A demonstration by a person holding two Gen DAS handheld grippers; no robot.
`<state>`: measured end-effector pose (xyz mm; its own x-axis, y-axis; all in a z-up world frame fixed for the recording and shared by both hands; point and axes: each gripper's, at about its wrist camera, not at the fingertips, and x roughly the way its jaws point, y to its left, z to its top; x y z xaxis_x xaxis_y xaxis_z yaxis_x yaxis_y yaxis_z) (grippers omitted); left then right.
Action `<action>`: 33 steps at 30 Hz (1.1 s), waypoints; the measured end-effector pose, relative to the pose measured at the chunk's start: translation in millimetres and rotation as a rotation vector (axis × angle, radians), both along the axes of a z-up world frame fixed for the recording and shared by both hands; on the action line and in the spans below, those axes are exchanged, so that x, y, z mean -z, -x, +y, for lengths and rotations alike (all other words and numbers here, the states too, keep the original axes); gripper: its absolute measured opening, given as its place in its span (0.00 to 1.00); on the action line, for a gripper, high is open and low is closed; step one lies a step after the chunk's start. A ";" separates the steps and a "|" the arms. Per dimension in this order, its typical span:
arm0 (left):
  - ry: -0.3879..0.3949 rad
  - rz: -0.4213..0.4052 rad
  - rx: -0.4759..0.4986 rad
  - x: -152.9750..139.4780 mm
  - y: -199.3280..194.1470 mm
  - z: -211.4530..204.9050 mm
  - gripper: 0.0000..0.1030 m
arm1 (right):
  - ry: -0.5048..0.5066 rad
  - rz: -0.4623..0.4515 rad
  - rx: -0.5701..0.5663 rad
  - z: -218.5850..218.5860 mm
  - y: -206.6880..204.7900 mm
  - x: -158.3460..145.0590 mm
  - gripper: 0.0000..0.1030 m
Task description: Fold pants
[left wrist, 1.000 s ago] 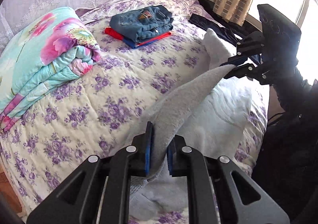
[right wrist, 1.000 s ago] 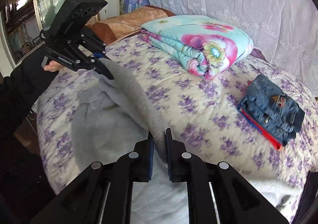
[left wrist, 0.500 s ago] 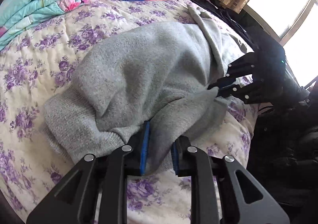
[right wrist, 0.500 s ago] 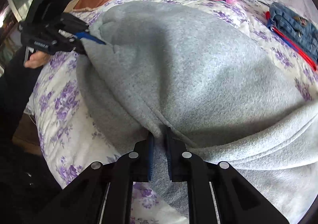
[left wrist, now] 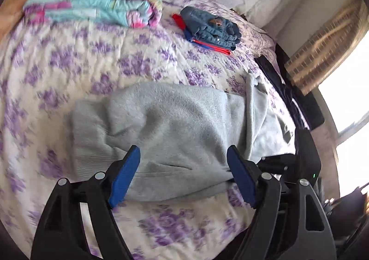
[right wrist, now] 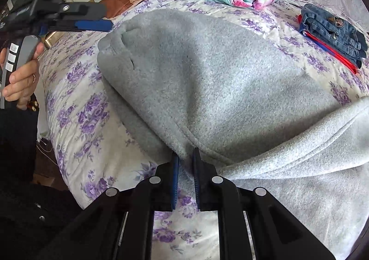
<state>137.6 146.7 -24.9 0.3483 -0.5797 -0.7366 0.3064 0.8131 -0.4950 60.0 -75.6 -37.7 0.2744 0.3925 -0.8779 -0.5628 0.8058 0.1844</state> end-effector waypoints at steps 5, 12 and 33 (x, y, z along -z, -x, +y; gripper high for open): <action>-0.081 0.067 -0.136 63.5 -0.4 -22.9 0.58 | -0.088 0.154 -0.086 12.8 13.0 14.0 0.09; -0.199 -0.028 -0.179 63.1 18.4 -38.8 0.59 | -0.113 0.152 0.055 -19.8 -3.5 -11.2 0.10; -0.137 -0.140 -0.138 67.4 30.1 -32.1 0.62 | 0.575 0.368 1.016 -256.5 -308.9 28.7 0.60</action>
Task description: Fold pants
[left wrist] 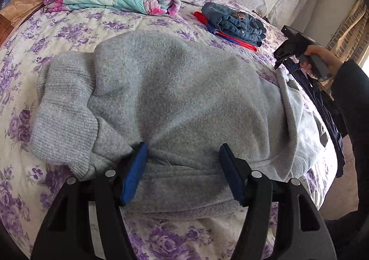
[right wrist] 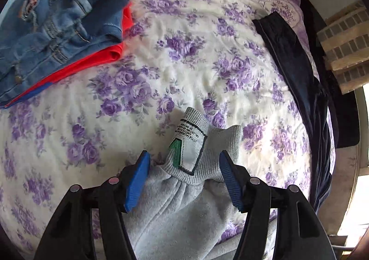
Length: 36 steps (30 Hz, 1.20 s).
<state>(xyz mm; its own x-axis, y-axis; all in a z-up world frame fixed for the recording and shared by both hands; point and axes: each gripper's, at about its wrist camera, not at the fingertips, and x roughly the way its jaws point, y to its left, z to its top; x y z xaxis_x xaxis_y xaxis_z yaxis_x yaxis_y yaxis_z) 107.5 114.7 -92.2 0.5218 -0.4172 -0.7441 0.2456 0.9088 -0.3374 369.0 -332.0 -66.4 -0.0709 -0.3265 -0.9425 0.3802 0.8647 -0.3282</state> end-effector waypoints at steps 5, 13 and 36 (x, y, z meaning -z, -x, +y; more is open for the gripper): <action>0.001 -0.003 0.014 -0.1 0.7 -2.0 0.65 | -0.018 -0.046 -0.001 -10.3 11.0 -1.5 0.19; 0.009 -0.002 0.014 -0.2 0.9 -1.7 0.65 | -0.177 -0.448 -0.074 -34.6 120.9 -130.4 0.17; -0.055 0.095 0.088 -53.0 7.9 -47.7 0.65 | -0.339 -0.734 0.077 -146.3 364.0 -20.1 0.30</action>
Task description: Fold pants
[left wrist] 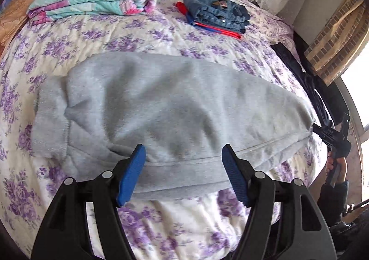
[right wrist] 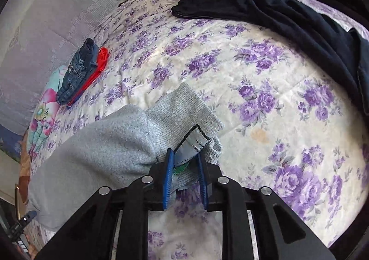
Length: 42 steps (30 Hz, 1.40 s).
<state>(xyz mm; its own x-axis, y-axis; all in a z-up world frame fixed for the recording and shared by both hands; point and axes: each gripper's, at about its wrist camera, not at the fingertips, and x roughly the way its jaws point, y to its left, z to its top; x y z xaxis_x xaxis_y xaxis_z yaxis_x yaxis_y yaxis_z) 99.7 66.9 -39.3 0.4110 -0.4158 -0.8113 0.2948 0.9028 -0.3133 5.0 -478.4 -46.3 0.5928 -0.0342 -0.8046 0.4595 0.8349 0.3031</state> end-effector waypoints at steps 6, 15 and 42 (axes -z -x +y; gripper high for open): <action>-0.110 0.042 0.001 40.0 -18.0 -53.5 0.79 | 0.128 -0.064 -0.113 44.6 35.9 -30.1 0.43; -0.135 -0.007 0.020 41.0 -10.5 -56.6 0.84 | -0.355 -0.072 -0.558 167.3 -6.1 -12.8 0.43; -0.019 0.061 -0.046 38.5 -4.4 5.9 0.00 | -0.366 0.141 -0.458 200.2 -15.8 21.2 0.36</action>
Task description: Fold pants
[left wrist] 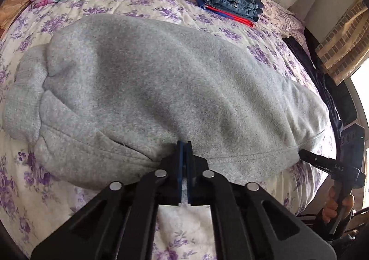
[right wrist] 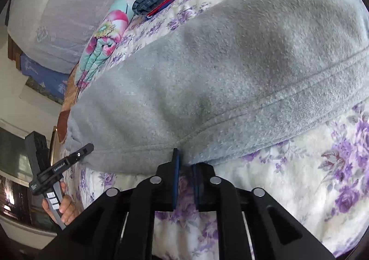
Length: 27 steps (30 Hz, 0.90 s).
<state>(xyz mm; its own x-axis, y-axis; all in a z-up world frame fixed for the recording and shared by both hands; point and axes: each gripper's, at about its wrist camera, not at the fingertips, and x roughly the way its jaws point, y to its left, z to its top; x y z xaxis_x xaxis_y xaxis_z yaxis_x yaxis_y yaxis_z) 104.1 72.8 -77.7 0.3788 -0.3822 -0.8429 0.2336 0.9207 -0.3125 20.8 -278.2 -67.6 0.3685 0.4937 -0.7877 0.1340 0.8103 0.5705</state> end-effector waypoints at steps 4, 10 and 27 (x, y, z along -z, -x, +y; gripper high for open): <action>-0.047 -0.053 0.002 -15.5 8.0 1.7 0.00 | 0.095 -0.070 -0.175 26.7 7.8 -54.0 0.47; -0.048 -0.001 -0.009 6.1 -16.9 -1.2 0.00 | 0.328 -0.369 -0.386 93.4 -63.7 -118.4 0.63; 0.158 0.024 0.121 -31.1 -18.5 0.5 0.00 | 0.334 -0.169 -0.802 193.1 -156.0 -10.2 0.13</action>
